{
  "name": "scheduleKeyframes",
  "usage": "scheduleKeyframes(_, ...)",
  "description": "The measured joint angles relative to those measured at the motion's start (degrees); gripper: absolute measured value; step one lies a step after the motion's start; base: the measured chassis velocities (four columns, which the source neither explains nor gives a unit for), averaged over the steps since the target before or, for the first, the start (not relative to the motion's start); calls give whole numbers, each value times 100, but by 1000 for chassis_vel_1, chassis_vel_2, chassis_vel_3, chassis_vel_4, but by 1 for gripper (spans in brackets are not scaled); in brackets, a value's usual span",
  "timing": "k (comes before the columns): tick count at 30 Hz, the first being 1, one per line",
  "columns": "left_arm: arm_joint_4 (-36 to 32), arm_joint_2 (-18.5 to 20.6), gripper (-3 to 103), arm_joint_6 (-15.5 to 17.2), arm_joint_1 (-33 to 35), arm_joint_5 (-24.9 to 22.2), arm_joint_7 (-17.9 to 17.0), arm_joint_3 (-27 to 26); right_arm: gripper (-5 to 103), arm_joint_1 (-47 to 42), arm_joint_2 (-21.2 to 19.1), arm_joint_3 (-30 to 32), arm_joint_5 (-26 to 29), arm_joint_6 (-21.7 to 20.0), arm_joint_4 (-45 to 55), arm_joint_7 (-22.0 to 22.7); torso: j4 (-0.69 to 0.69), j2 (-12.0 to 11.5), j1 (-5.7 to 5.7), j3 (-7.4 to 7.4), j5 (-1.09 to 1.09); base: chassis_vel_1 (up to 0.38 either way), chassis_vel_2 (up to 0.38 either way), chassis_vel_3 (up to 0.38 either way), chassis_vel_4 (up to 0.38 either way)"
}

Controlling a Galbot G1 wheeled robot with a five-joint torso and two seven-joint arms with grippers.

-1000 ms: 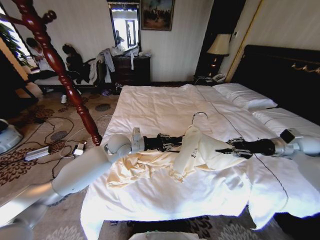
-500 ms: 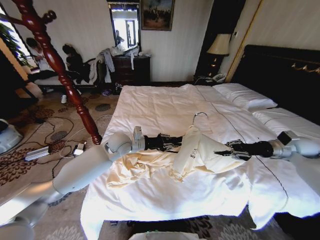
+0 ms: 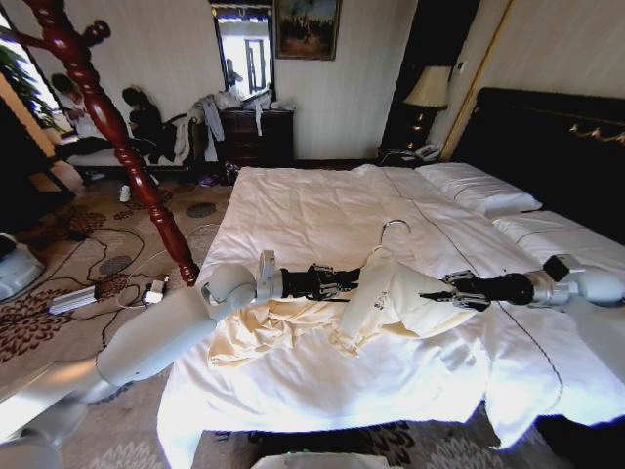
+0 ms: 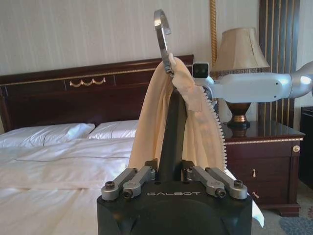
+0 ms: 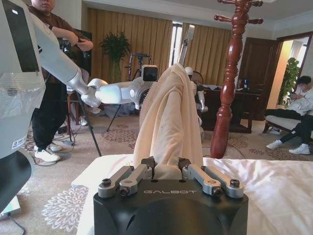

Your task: Pick up the clothes from the bed and hang them on the clothes hanger.

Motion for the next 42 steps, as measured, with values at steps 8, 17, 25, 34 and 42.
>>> scheduleKeyframes(8,-24,-8,28,-337,22,51,-174,-63,21,-1,12,-6,-9,1,-82,-1,-1,0,1,0,1,0,0,0,0)
scheduleKeyframes(17,20,34,66,-444,75,88,-200,-60,19,-41,48,8,-62,2,-144,1,0,0,0,0,0,0,0,0,0)
scheduleKeyframes(25,8,-12,87,-568,256,-42,-200,-424,19,-56,61,33,-85,9,-211,11,0,0,1,0,0,0,0,0,0)
scheduleKeyframes(34,116,-2,100,-696,597,-535,-505,-1497,19,-55,117,54,-81,18,-197,25,0,0,0,0,0,0,0,0,0)
scheduleKeyframes(42,802,-203,100,123,1274,-998,-4557,-2091,19,134,29,212,142,22,380,30,-1,0,1,0,-2,0,0,0,0)
